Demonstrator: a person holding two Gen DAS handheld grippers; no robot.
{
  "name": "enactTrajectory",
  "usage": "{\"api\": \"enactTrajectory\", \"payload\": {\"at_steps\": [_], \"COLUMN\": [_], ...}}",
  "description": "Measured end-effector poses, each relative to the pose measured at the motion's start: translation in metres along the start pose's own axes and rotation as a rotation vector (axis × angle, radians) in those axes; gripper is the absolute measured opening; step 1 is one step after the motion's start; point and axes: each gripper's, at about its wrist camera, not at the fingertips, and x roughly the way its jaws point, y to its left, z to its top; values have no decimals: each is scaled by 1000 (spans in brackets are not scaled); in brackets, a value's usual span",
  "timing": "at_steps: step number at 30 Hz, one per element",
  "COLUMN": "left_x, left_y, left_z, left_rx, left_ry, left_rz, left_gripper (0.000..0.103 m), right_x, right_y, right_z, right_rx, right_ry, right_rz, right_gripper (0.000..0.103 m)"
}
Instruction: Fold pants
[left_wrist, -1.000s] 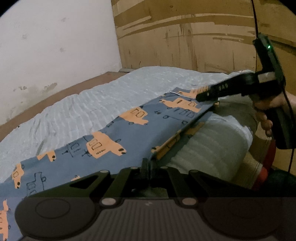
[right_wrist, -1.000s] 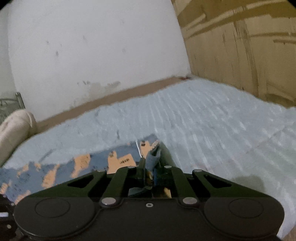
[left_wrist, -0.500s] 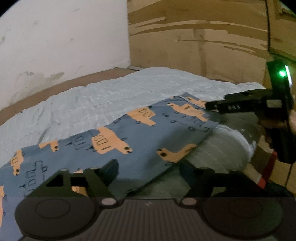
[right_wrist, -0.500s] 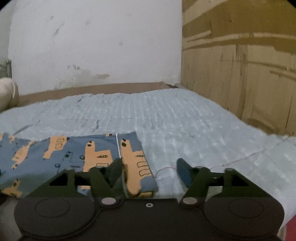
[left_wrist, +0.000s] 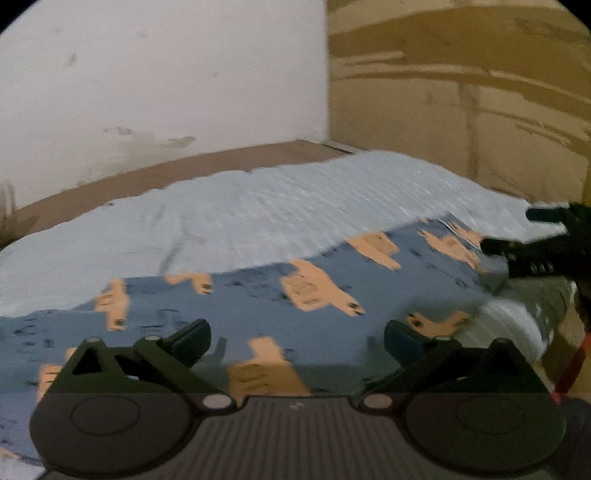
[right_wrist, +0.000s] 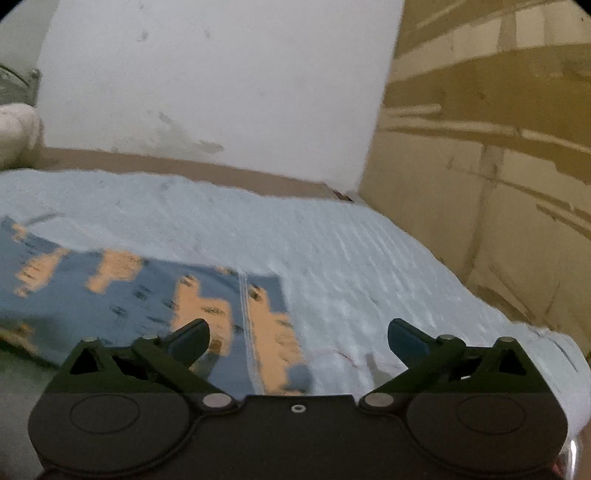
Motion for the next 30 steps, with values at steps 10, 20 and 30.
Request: {"api": "enactTrajectory", "payload": {"at_steps": [10,20,30], "left_x": [-58,-98,-98], "left_y": [86,232,290], "left_z": [-4,-56,-84], "left_rx": [-75,-226,-478], "left_ry": [-12,36,-57], "left_rz": [188,414,322], "left_gripper": [102,102,79], "right_x": [-16,-11,4], "right_y": [93,205,258], "right_z": [31,48,51], "right_rx": [-70,-109,-137], "right_ry": [-52,-32,14], "right_rz": [246,461,479], "right_gripper": [102,102,102]}}
